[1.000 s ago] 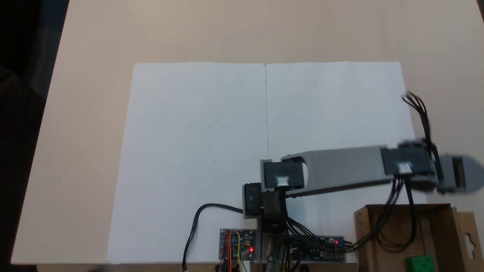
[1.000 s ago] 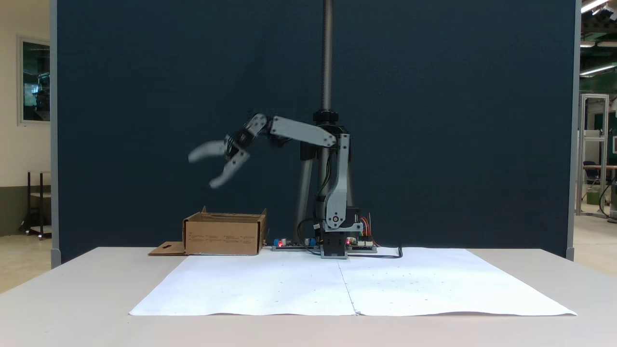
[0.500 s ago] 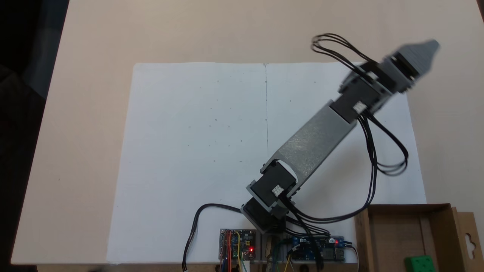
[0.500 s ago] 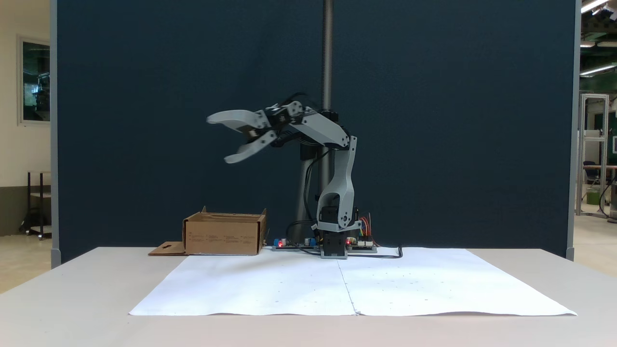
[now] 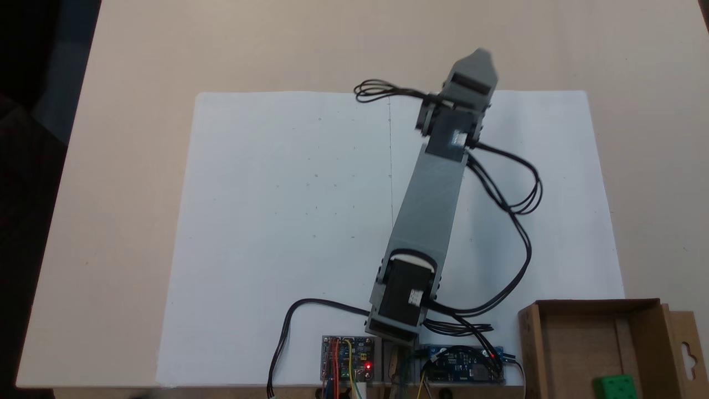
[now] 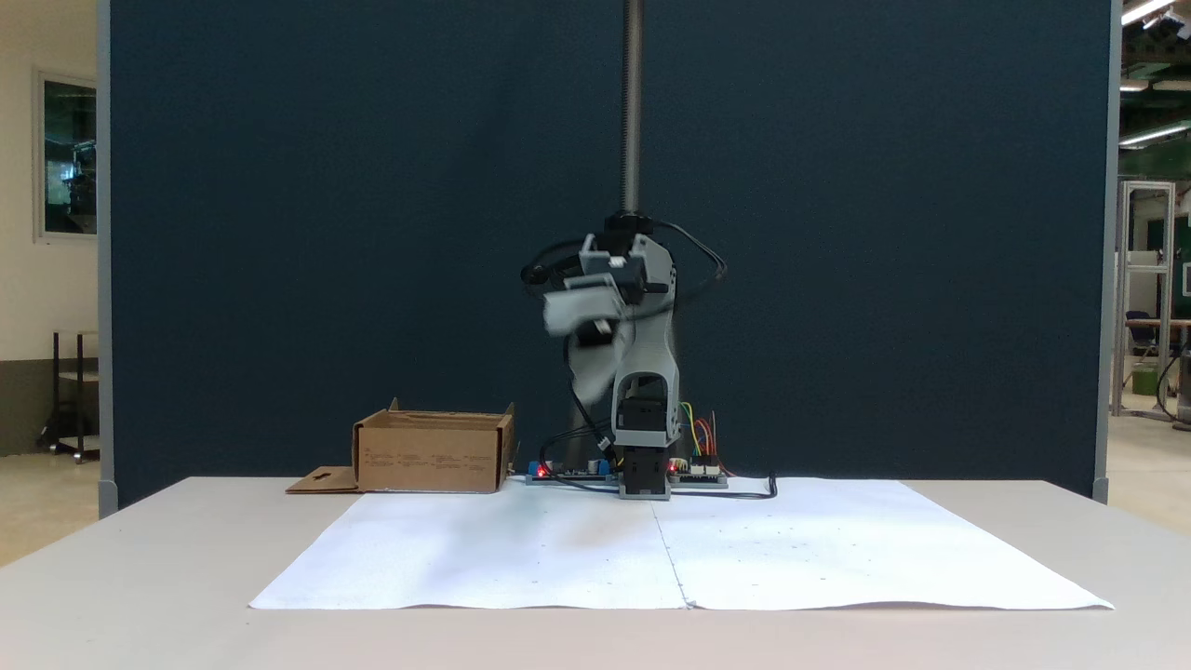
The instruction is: Grasp a green dice and put it in the bin.
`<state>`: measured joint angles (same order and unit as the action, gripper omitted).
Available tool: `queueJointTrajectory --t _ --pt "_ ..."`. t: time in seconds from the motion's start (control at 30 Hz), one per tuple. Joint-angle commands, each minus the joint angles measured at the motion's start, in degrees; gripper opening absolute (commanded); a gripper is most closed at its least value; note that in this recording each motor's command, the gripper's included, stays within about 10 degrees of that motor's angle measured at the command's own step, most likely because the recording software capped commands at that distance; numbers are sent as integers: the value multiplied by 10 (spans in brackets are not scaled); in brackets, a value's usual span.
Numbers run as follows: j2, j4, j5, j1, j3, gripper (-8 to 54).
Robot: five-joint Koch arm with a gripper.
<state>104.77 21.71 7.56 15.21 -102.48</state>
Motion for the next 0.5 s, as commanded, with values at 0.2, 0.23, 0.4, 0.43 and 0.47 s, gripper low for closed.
queueJointTrajectory --t 0.2,0.23,0.4,0.43,0.47 --pt "129 -144 33 -51 -211 442" --pt "142 -165 29 -60 -242 442" --pt "192 -263 -8 -99 -364 441" --pt "203 -282 -18 -105 -387 441" --pt "218 -313 -33 -118 -420 441"
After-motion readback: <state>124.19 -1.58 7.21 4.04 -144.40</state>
